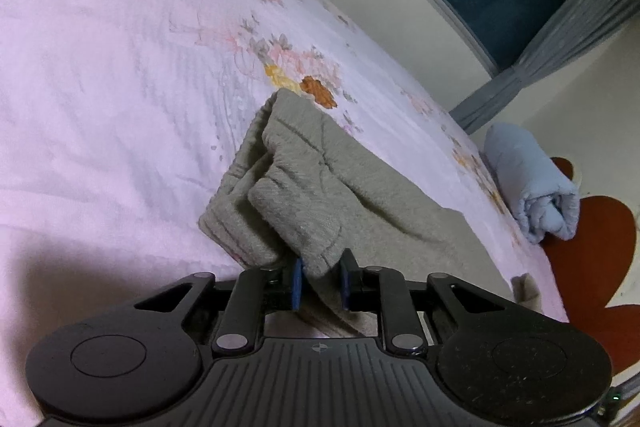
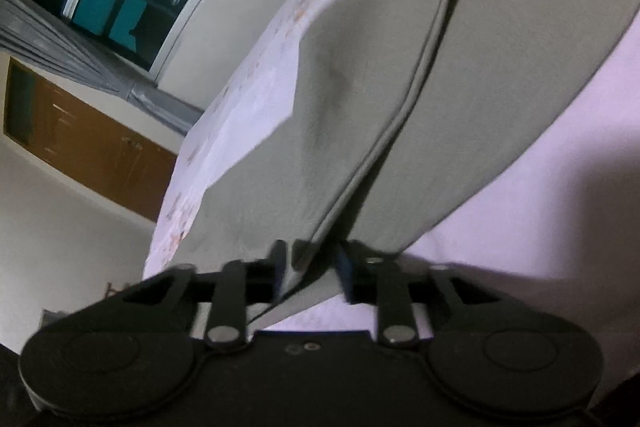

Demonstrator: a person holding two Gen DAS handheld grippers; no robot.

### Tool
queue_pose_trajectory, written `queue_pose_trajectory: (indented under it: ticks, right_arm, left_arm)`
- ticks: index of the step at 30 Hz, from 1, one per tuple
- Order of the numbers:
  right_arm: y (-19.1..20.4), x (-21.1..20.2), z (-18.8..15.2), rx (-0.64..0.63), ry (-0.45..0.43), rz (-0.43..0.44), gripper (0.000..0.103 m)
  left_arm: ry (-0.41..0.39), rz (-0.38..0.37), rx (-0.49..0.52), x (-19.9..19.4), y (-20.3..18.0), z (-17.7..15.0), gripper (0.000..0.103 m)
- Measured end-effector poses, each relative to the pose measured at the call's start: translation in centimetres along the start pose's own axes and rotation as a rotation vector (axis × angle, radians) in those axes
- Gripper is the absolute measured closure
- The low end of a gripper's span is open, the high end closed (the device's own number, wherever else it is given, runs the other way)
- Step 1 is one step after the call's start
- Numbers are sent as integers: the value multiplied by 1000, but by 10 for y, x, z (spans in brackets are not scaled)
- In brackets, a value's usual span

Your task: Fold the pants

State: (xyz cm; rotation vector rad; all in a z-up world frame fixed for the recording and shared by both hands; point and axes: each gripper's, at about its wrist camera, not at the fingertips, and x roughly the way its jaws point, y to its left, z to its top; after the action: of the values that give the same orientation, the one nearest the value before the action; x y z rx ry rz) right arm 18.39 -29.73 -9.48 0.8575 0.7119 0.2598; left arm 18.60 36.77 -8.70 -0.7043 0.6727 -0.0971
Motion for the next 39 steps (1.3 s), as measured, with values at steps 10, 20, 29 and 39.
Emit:
queue_pose_trajectory:
  ticks: [10, 20, 29, 39]
  right_arm:
    - [-19, -76, 44, -24, -184, -37, 48]
    - [-73, -64, 158, 114, -349, -78, 50]
    - [-118, -7, 229, 101, -268, -178, 67]
    - [-141, 49, 257, 137, -186, -199, 102]
  left_arm:
    - [-212, 276, 73, -38, -34, -7, 0]
    - [-227, 278, 317, 23, -147, -39, 0]
    - [-264, 548, 288, 72, -151, -42, 0]
    - [-133, 659, 385, 107, -143, -54, 0]
